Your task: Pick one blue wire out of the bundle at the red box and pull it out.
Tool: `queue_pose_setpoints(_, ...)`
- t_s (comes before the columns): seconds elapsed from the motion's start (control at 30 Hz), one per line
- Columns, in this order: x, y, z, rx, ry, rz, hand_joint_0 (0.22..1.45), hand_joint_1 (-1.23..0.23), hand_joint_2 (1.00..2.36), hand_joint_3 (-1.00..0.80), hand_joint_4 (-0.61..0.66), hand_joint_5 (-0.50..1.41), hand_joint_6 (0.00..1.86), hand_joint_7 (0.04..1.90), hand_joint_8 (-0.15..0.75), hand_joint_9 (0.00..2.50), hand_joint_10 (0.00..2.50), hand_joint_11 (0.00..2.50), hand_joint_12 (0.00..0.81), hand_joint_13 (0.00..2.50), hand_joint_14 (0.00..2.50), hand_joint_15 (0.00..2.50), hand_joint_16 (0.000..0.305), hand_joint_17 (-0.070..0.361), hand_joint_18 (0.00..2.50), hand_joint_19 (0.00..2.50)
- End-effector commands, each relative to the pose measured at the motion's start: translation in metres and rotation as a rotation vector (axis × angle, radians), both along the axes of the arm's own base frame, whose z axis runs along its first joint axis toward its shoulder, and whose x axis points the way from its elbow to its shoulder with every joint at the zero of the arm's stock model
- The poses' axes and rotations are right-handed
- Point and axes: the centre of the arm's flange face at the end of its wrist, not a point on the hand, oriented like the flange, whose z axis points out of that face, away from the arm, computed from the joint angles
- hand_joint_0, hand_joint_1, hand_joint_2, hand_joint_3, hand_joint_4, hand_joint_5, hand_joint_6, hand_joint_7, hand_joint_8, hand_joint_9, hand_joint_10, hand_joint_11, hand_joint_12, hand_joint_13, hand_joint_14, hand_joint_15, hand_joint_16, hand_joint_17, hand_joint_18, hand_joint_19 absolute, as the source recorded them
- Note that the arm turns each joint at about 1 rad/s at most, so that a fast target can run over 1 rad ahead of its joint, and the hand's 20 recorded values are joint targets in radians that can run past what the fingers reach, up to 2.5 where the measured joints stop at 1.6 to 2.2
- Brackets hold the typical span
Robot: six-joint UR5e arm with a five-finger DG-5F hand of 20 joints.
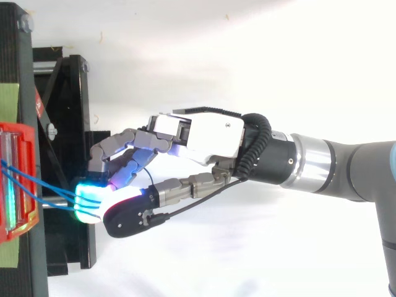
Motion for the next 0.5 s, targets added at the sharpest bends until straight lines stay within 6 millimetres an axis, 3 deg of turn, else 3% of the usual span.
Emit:
queue_pose_setpoints(0.0, 0.000, -0.001, 0.000, 0.005, -0.002, 0.015, 0.57, -0.63, 1.02, -0.13, 0.21, -0.20, 0.87, 0.95, 0.378, 0.92, 0.01, 0.55, 0.452, 0.75, 0.01, 0.34, 0.065, 0.146, 0.70, 0.44)
queue_pose_setpoints(0.47, -0.001, -0.006, 0.010, 0.007, 0.005, 0.020, 0.60, -0.67, 1.02, 0.00, 0.14, -0.20, 0.92, 0.93, 0.390, 0.92, 0.02, 0.57, 0.459, 0.78, 0.01, 0.35, 0.067, 0.150, 0.76, 0.42)
